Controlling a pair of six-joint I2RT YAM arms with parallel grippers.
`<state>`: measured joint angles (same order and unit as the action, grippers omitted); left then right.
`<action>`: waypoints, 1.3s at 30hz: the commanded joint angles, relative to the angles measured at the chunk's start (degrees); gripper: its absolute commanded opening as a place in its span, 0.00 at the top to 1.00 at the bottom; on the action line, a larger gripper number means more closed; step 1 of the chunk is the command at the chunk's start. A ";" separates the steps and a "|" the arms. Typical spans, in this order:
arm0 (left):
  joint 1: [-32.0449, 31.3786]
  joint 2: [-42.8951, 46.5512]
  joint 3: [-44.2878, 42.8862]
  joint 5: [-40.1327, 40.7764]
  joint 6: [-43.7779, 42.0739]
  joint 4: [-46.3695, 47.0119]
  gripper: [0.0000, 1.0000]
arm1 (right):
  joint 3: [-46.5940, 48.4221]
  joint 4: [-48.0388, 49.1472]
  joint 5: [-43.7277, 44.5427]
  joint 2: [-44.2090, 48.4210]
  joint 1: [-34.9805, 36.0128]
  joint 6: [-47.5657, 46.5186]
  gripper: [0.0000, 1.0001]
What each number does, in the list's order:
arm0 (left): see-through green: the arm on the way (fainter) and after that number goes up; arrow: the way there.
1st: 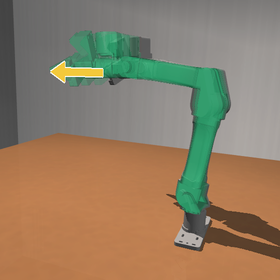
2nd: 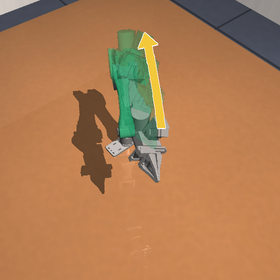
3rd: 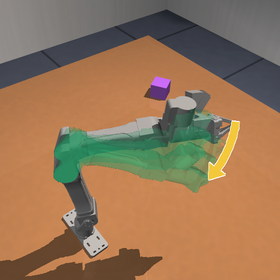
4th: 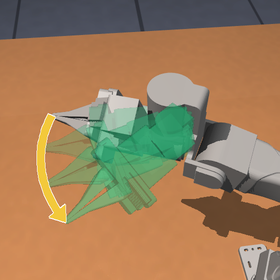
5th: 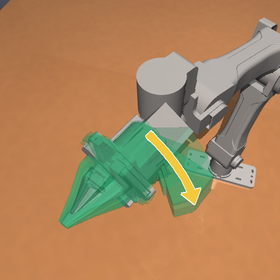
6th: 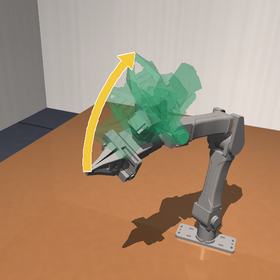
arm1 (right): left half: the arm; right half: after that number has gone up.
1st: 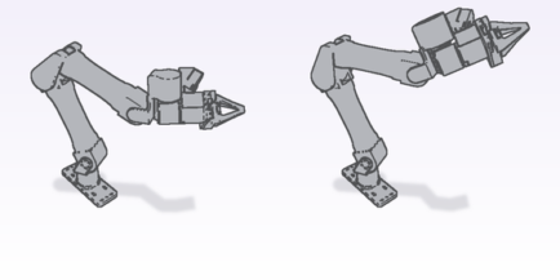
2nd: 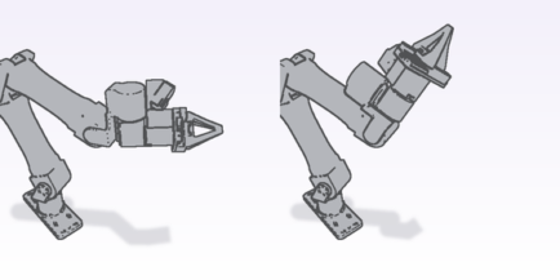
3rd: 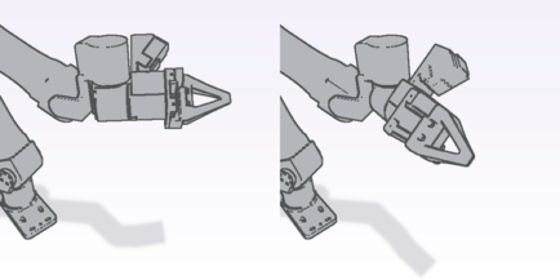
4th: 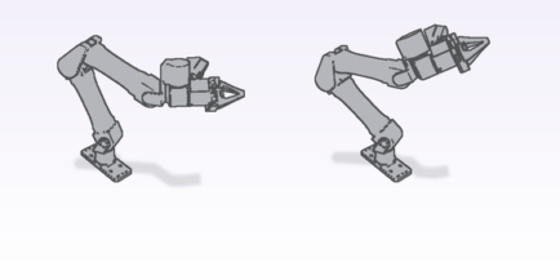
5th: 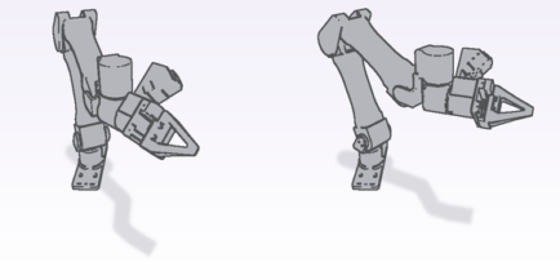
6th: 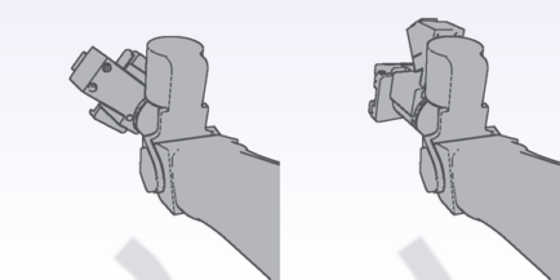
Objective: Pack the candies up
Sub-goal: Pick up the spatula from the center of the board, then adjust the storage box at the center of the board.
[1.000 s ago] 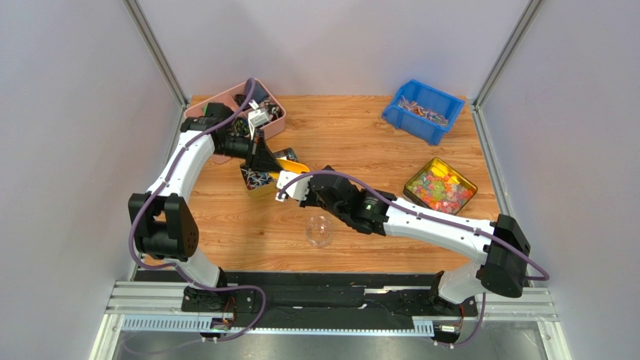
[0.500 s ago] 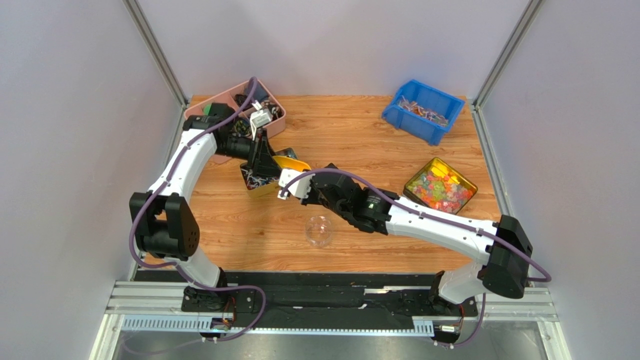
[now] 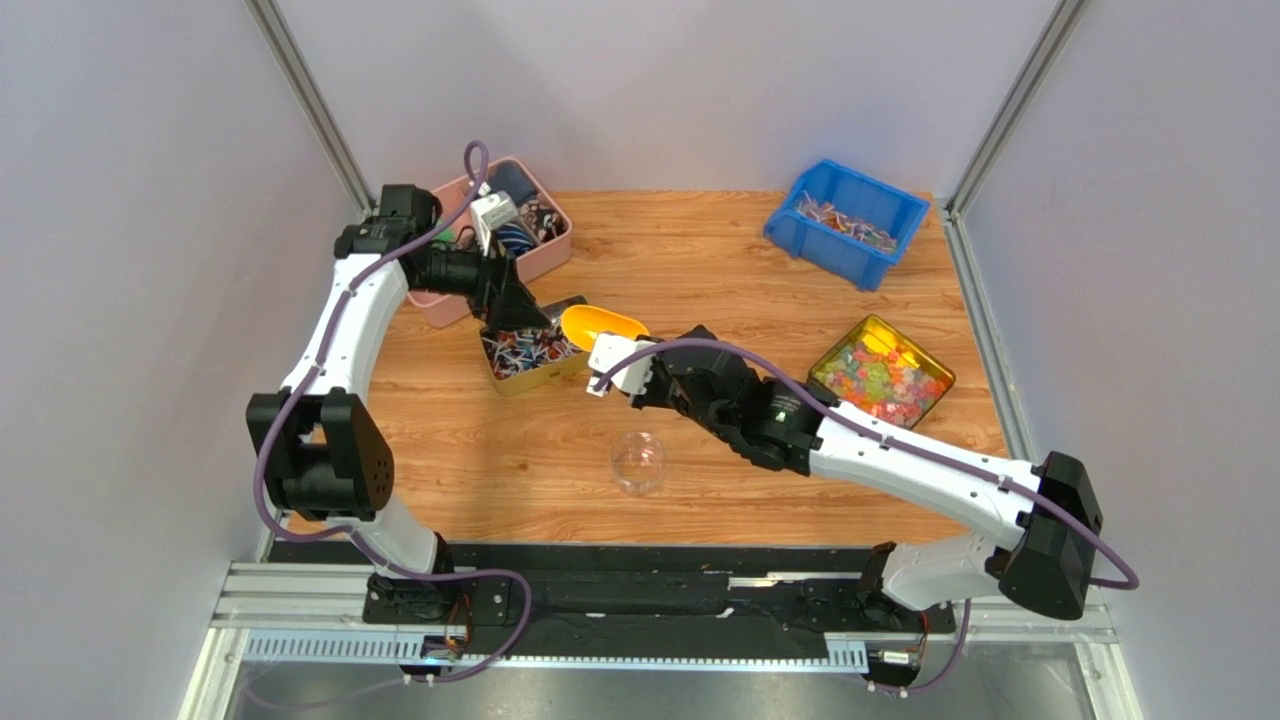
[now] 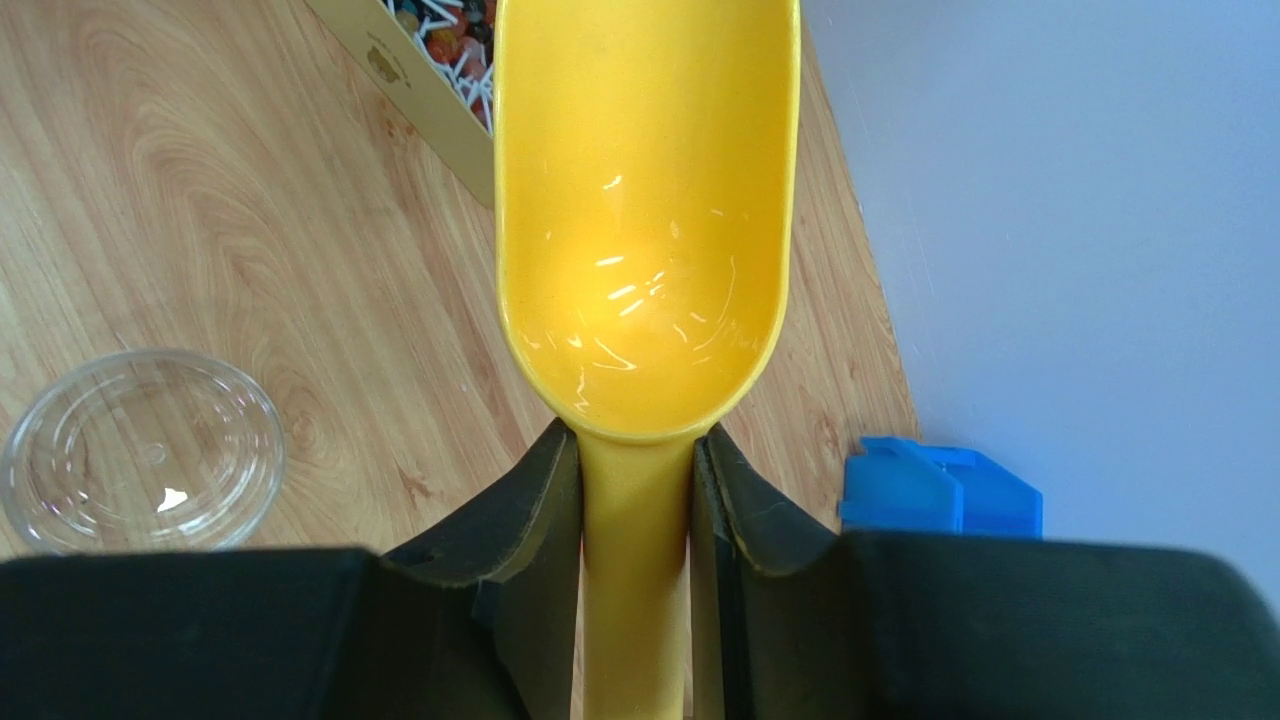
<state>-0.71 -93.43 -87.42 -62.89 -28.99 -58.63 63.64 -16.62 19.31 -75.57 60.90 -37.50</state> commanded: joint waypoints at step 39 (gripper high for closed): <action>0.36 -11.60 11.04 52.17 24.95 20.84 0.80 | -4.31 2.82 -2.96 5.52 -5.97 0.58 1.00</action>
<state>-0.34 -104.20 -74.48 -11.62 -4.19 -38.11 59.37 -16.86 17.04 -71.68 55.05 -37.34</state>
